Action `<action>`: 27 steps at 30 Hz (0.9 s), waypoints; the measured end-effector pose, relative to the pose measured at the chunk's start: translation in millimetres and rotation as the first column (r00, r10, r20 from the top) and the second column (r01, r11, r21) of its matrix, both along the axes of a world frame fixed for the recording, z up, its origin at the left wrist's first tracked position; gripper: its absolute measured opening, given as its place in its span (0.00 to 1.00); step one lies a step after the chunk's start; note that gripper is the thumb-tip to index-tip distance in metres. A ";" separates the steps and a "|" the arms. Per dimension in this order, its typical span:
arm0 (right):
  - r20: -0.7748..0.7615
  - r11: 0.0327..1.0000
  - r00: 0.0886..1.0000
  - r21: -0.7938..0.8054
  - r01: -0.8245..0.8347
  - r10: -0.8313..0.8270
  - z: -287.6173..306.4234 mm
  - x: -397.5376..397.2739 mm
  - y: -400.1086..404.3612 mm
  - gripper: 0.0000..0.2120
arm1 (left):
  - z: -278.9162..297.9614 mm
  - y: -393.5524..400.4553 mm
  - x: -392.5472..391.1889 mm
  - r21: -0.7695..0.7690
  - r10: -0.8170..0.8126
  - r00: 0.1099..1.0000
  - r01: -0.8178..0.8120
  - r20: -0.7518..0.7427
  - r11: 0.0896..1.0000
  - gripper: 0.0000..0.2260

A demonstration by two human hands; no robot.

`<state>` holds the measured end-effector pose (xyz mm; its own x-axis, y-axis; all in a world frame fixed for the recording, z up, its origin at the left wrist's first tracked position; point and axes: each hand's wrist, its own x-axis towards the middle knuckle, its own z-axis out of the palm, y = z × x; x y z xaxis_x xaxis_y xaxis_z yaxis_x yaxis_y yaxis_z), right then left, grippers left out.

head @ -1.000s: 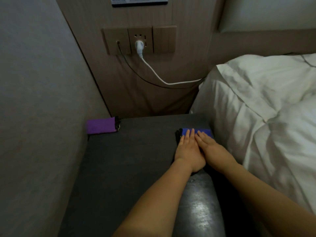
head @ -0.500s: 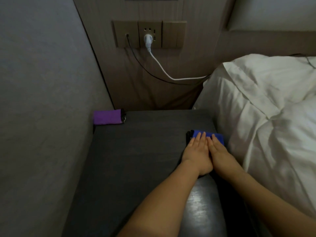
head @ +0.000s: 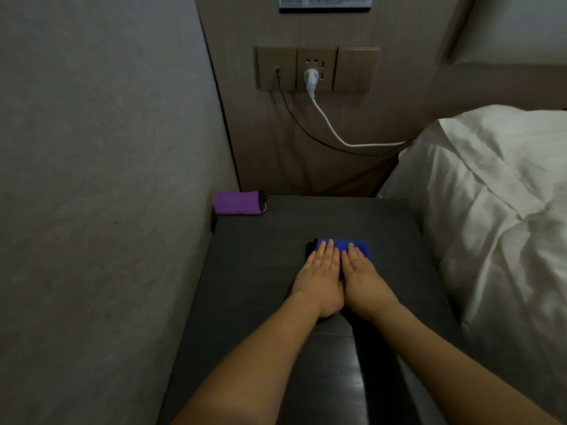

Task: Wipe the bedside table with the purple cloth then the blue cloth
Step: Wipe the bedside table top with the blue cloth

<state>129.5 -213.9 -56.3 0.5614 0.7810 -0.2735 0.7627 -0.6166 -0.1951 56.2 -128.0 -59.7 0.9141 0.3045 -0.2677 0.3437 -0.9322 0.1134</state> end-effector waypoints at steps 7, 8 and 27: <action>-0.010 0.991 0.991 0.018 -0.134 0.134 -0.9 -48.7 68.1 0.27 | 3.6 56.4 -57.6 -0.005 0.139 0.990 -0.139 -0.027 0.990 0.29; -0.011 0.988 0.988 0.025 -0.151 0.152 -2.0 -55.5 77.9 0.27 | 2.6 64.6 -65.8 0.003 0.158 0.987 -0.158 -0.025 0.987 0.29; -0.034 0.919 0.919 0.053 -0.391 0.393 -10.8 -153.4 133.0 0.27 | -3.5 97.7 -177.9 0.101 0.370 0.924 -0.361 -0.093 0.927 0.31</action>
<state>-23.9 -80.9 -67.1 0.1959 0.9481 -0.2503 0.9318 -0.2595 -0.2537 -121.6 -30.3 -63.2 0.7021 0.6365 -0.3192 0.6681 -0.7439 -0.0140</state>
